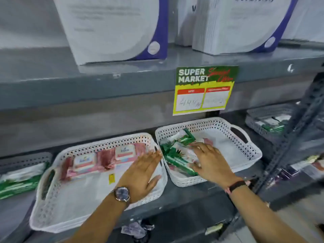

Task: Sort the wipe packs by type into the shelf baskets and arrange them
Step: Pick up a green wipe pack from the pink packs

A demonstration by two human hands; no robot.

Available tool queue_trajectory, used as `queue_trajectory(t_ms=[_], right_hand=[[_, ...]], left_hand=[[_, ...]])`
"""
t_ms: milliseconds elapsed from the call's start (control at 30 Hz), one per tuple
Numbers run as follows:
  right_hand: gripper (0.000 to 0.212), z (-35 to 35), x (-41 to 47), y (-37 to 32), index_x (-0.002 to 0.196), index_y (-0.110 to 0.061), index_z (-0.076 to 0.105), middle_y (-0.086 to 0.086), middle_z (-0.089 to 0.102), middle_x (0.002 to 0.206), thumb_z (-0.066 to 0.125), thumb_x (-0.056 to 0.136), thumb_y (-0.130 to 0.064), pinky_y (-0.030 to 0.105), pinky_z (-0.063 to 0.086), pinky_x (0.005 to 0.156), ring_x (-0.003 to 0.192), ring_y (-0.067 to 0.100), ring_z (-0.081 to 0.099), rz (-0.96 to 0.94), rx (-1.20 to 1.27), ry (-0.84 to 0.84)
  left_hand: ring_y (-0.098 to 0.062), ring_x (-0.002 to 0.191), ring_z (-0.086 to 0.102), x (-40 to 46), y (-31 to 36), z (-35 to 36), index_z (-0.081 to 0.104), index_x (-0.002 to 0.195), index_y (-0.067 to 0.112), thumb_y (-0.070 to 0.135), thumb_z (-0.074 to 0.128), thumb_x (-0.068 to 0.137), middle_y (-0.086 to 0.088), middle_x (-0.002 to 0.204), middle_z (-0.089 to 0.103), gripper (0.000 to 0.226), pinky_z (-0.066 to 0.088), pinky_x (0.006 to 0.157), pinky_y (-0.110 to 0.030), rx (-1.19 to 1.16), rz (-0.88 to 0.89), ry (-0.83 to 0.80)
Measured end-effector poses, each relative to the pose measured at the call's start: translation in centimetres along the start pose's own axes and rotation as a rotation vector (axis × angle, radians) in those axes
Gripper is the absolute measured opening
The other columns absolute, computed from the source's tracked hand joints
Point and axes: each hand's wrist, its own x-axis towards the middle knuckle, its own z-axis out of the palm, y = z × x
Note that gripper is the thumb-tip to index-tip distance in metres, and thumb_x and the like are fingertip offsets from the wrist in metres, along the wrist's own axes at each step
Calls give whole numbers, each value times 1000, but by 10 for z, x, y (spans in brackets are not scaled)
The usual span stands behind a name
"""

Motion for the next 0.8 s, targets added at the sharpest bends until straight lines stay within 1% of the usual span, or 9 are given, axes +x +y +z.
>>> queue_trajectory(t_ms=[33,100,133,200,333,467,600,700,800], right_hand=[[66,7,6,4,138,-20,30,6,37,145,58,83,-44,40,30,108,132,26,34,49,20,-109],[84,15,15,6,142,-22,19,5,28,150,61,77,-53,41,29,110,135,25,30,64,10,-206],[89,20,17,7,143,-23,16,6,29,150,63,74,-56,41,31,109,133,26,32,71,-4,-251],[93,26,19,6,143,-22,14,7,33,148,64,73,-57,40,35,105,130,28,38,71,-39,-258],[89,29,18,4,141,-20,22,9,49,136,70,71,-48,40,45,96,119,31,49,98,-41,-116],[86,28,16,1,133,-16,41,15,67,113,80,60,-40,43,52,85,101,34,61,110,-22,-9],[85,9,16,-7,124,-9,51,22,69,103,87,50,-30,49,55,79,95,40,63,129,-26,88],[84,-12,22,-30,124,-10,52,21,70,102,86,50,-30,50,54,74,86,41,64,66,24,188],[81,-25,30,-80,124,-11,52,19,70,102,86,53,-28,46,54,70,83,40,65,-51,136,218]], left_hand=[[-27,120,46,3,0,13,38,130,3,47,7,98,-16,130,53,62,2,109,-21,-27,3,-9],[-28,115,53,5,1,27,39,128,3,49,6,98,-15,129,55,64,10,106,-23,-3,-7,-59],[-27,113,55,3,4,36,40,127,4,49,5,98,-14,127,56,64,15,105,-26,2,-31,-123],[-26,114,55,-1,6,46,41,126,5,49,3,98,-14,127,56,65,23,100,-29,9,-15,-147],[-26,116,53,-2,9,46,49,125,5,49,4,98,-14,130,54,69,23,100,-31,12,-23,-123],[-22,118,52,-2,11,42,52,124,8,50,3,97,-9,131,54,70,32,102,-31,18,-42,-133],[-23,124,45,-7,8,29,49,129,7,50,4,97,-9,135,50,70,18,105,-31,11,-75,-116],[-25,125,43,-29,-8,9,42,132,6,50,6,97,-10,137,47,67,14,105,-31,17,-149,-86],[-25,124,44,-78,-40,-19,38,133,7,50,8,98,-12,135,49,63,14,106,-30,53,-271,-65]])
